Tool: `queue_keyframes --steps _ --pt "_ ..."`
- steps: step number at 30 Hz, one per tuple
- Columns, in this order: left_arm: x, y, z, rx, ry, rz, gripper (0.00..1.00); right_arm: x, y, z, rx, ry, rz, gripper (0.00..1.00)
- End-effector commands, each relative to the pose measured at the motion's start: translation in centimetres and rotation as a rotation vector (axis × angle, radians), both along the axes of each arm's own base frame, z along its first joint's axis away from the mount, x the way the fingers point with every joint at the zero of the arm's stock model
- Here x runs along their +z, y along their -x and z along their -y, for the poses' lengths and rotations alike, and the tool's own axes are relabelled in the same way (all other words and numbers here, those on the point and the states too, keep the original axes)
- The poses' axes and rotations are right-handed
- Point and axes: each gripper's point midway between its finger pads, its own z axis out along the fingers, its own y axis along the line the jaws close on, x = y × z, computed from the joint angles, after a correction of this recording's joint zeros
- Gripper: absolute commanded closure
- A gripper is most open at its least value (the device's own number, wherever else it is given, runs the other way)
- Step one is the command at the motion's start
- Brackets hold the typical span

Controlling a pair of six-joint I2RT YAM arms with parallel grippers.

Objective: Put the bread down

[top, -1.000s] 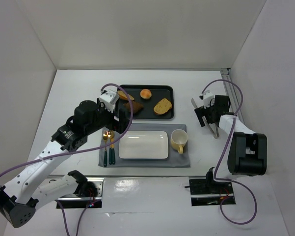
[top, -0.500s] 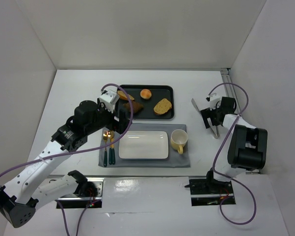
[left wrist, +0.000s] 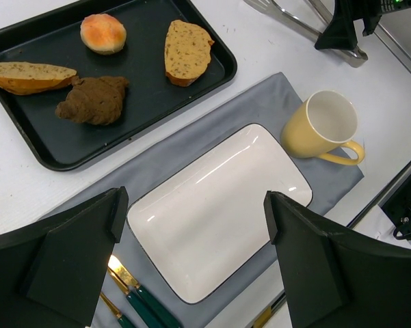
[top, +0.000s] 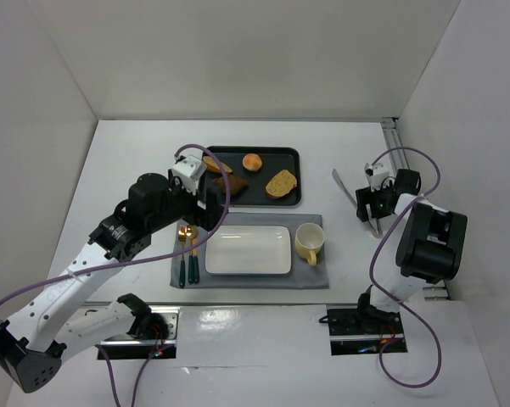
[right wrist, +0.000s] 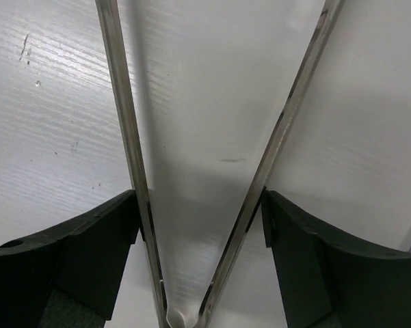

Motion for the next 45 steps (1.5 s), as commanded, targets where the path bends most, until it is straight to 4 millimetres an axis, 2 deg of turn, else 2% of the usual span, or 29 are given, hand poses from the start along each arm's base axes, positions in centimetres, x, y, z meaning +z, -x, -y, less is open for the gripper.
queue_keyframes --steps 1,3,4,10,11,12,15,17,18,21,22,24,26,28,30,31,35,37,39,41,45 --pt "2.0 0.1 0.4 -0.004 0.054 0.039 0.00 -0.6 0.0 -0.2 0.029 -0.009 -0.016 0.20" --pt "2.0 0.1 0.4 -0.004 0.054 0.039 0.00 -0.9 0.0 -0.3 0.034 -0.019 -0.021 0.31" --pt "2.0 0.1 0.4 -0.004 0.054 0.039 0.00 -0.9 0.0 -0.3 0.034 -0.019 -0.021 0.39" --pt "2.0 0.1 0.4 -0.004 0.054 0.039 0.00 -0.9 0.1 -0.8 0.045 -0.039 -0.023 0.53" --pt "2.0 0.1 0.4 -0.004 0.054 0.039 0.00 -0.6 -0.2 -0.6 0.045 -0.036 -0.013 0.56" --pt "2.0 0.1 0.4 -0.004 0.054 0.039 0.00 -0.6 0.0 -0.7 0.044 -0.051 -0.018 0.65" --pt "2.0 0.1 0.4 -0.004 0.054 0.039 0.00 0.8 -0.2 -0.9 0.066 -0.072 0.014 0.70" --pt "2.0 0.0 0.2 0.006 0.051 0.041 0.00 1.9 -0.3 -1.3 0.079 -0.080 0.040 0.77" --pt "2.0 0.0 0.2 0.006 0.051 0.041 0.00 3.3 -0.6 -1.3 0.085 -0.076 0.070 0.77" --pt "1.6 0.0 0.2 0.006 0.046 0.033 0.00 5.8 -0.7 -2.1 0.115 -0.100 0.114 0.77" --pt "1.6 -0.1 0.1 0.014 0.044 0.035 0.00 7.8 -1.1 -2.3 0.121 -0.099 0.157 0.77" --pt "1.6 -0.1 0.1 0.014 0.044 0.035 0.00 9.8 -1.1 -3.0 0.150 -0.120 0.195 0.76" --pt "1.3 -0.2 0.2 0.015 0.038 0.027 0.00 12.4 -1.1 -3.7 0.171 -0.140 0.233 0.72" --pt "1.3 -0.2 0.2 0.015 0.038 0.027 0.00 14.7 -1.1 -5.0 0.205 -0.151 0.262 0.64" --pt "1.1 -0.3 0.2 0.015 0.038 0.027 0.00 15.9 -1.1 -5.9 0.229 -0.162 0.276 0.60" --pt "1.1 -0.3 0.2 0.015 0.038 0.027 0.00 16.5 -1.1 -6.9 0.257 -0.167 0.285 0.54" --pt "0.5 -0.6 0.2 0.020 0.019 0.020 0.00 19.0 -1.7 -9.7 0.322 -0.180 0.320 0.48" --pt "0.5 -0.6 0.2 0.020 0.019 0.020 0.00 19.2 -1.8 -11.2 0.348 -0.177 0.316 0.48" --pt "0.1 -0.7 0.1 0.029 0.011 0.014 0.00 20.4 -2.3 -12.1 0.357 -0.175 0.341 0.48" --pt "-0.2 -0.8 0.1 0.029 0.006 0.006 0.00 20.9 -3.3 -13.3 0.387 -0.175 0.355 0.48" --pt "-0.5 -1.1 0.0 0.035 -0.009 0.006 0.00 21.0 -4.9 -16.0 0.434 -0.157 0.346 0.48"
